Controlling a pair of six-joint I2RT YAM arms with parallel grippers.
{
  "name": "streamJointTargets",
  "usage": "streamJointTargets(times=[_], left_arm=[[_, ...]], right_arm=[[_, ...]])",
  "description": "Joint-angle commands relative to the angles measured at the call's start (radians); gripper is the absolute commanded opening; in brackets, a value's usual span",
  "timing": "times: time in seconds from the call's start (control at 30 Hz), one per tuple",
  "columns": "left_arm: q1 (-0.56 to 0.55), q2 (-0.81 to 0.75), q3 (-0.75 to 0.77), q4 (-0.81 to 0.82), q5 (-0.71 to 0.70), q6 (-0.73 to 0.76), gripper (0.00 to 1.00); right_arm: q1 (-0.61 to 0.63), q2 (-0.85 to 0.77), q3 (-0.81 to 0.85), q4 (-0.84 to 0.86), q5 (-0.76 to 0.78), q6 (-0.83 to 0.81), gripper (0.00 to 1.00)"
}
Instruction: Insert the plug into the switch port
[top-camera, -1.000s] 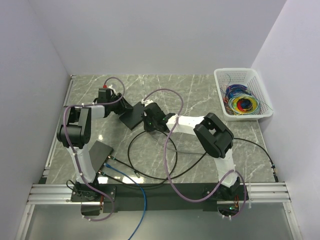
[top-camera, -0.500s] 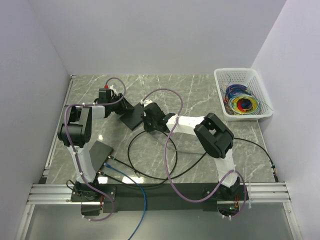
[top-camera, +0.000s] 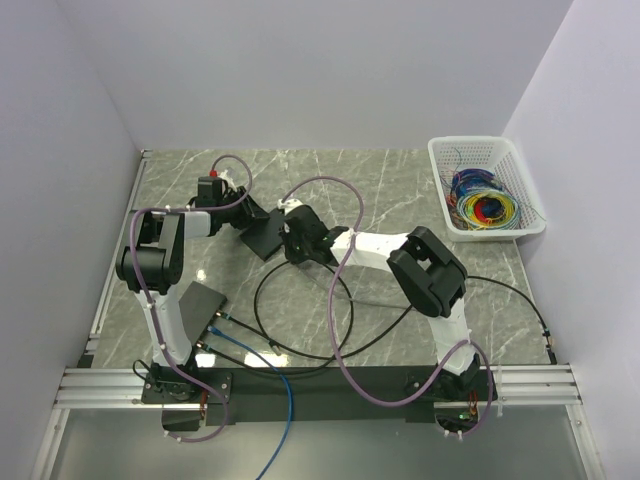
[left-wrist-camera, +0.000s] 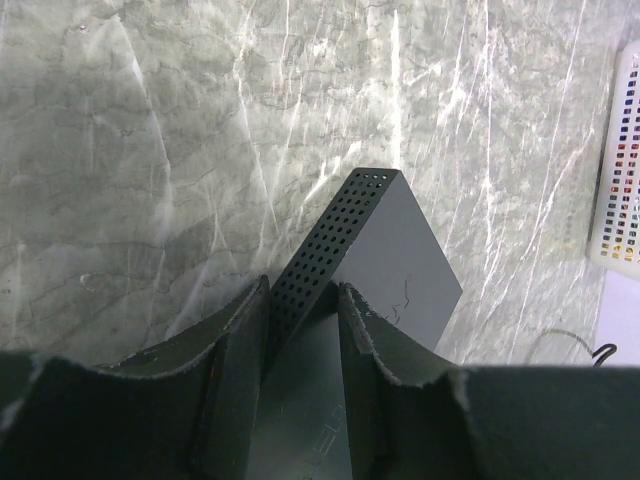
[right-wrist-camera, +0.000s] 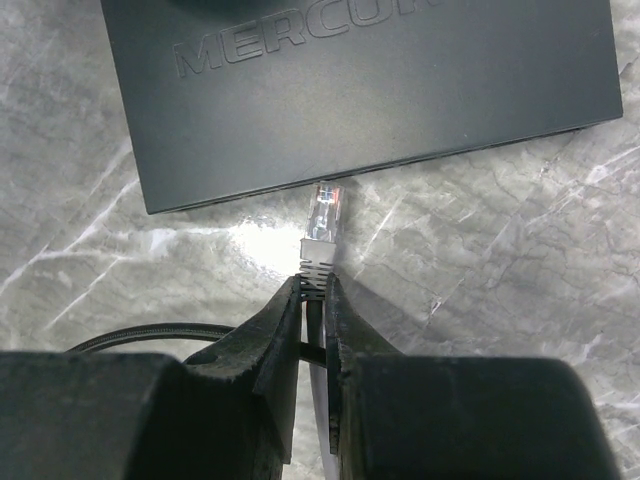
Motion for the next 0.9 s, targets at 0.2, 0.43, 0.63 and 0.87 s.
streamJointTargets(times=[0.2, 0.43, 0.63, 0.87], left_arm=[[-0.017, -0.003, -0.001, -0.004, 0.017, 0.021, 0.39], [-0.026, -0.006, -0.009, 0.001, 0.004, 0.012, 0.39], [-0.031, -0.009, -0.007, -0.01, -0.017, 0.015, 0.39], [-0.032, -0.014, -0.01, -0.016, -0.026, 0.018, 0.39]], right_arm=[[0.026, -0.024, 0.075, 0.035, -0.005, -0.005, 0.0], [0.048, -0.017, 0.089, 0.03, -0.002, -0.005, 0.0], [0.057, -0.006, 0.096, 0.025, 0.0, -0.003, 0.0], [0.055, -0.007, 0.087, 0.019, 0.044, -0.016, 0.0]])
